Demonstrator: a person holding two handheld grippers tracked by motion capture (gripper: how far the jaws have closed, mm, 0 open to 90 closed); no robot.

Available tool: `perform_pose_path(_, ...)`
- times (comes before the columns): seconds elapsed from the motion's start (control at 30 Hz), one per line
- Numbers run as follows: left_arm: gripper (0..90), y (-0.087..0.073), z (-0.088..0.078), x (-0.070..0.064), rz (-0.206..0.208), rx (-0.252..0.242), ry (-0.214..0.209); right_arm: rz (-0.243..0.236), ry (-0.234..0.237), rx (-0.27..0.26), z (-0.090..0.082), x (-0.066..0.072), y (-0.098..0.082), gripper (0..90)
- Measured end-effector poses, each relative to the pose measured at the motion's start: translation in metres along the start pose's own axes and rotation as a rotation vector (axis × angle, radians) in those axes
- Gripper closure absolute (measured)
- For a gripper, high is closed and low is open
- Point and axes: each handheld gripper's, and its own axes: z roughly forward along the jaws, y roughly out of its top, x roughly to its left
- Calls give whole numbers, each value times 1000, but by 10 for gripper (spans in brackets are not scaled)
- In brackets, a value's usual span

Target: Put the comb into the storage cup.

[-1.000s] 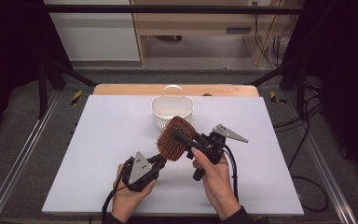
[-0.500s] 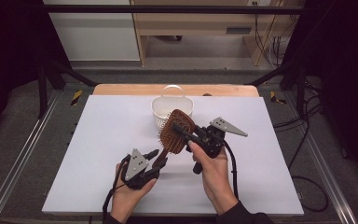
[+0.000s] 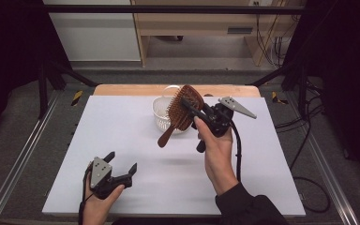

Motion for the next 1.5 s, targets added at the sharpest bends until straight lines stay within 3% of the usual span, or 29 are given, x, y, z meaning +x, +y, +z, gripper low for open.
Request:
perform_pose_path(0.1, 68, -3, -2, 8, -25, -14, 18, 7, -21, -15, 6, -1, 7, 507)
perform_pose_path(0.23, 54, -2, -6, 11, -4, -48, 28, 23, -40, -38, 14, -4, 16, 507)
perform_pose_path(0.33, 54, -5, -7, 9, -10, -57, 41, 19, -51, -51, 21, -5, 22, 507)
perform_pose_path(0.43, 53, -6, -5, 6, 27, -56, 49, 13, -57, -61, 29, -5, 25, 506)
perform_pose_path(0.67, 54, -8, -7, 14, 8, -68, 64, 29, -74, -85, 45, -9, 27, 506)
perform_pose_path(1.07, 53, -10, -6, 16, 6, -67, 57, 37, -108, -147, 68, -15, 31, 507)
perform_pose_path(1.5, 52, -10, -5, 17, 8, -67, 49, 6, -159, -180, 76, -25, 30, 508)
